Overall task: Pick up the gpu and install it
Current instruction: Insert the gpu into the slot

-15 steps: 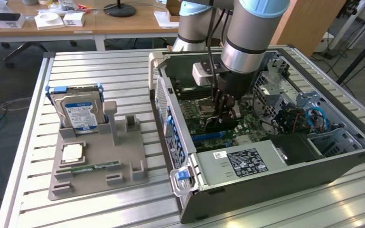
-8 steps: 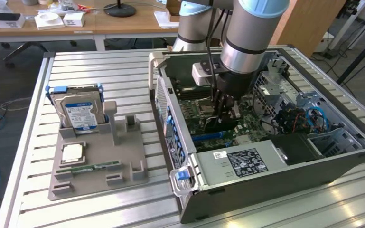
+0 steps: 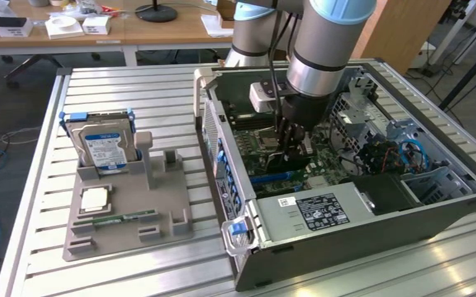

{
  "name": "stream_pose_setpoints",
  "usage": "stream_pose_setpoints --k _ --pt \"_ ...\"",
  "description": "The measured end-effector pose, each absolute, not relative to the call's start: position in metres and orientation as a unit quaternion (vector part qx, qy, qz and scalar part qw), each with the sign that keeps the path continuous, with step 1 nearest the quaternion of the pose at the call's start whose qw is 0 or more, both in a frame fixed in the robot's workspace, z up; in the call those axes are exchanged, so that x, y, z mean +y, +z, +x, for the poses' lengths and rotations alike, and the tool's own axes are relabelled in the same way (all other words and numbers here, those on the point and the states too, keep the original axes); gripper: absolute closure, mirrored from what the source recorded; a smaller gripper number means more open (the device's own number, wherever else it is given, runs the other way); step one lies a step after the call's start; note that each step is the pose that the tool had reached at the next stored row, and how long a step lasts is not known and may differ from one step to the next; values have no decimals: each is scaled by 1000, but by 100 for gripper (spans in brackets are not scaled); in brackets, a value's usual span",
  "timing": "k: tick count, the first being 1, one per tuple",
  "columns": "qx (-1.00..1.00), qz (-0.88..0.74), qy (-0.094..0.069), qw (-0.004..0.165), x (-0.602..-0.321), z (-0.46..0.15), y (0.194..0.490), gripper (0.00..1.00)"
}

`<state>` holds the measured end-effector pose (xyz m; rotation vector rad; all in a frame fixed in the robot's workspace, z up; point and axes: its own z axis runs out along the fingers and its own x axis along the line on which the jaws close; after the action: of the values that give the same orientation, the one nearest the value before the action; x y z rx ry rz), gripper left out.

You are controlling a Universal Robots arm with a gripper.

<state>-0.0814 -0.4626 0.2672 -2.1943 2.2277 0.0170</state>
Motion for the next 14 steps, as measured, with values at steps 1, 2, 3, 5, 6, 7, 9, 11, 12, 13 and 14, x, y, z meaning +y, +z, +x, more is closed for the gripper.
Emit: stream_pose_setpoints --k 1,2,3,5,6,7,9,11,12,13,14 --pt "712 -702 5 7 -463 -81 267 74" --pt "712 -702 5 7 -463 -81 267 74" --pt "712 -702 5 7 -463 -81 267 74" --pt "712 -702 5 7 -463 -81 267 74" --pt "712 -702 6 8 -463 -81 266 74" --pt "712 -702 6 8 -463 -81 266 74" --pt "712 -702 5 7 -463 -81 266 74" --pt "712 -702 5 7 -463 -81 266 74" --pt "712 -702 5 7 -463 -81 266 74" --pt "712 -702 5 7 -463 -81 266 74" --pt "712 -702 6 8 -463 -81 265 74"
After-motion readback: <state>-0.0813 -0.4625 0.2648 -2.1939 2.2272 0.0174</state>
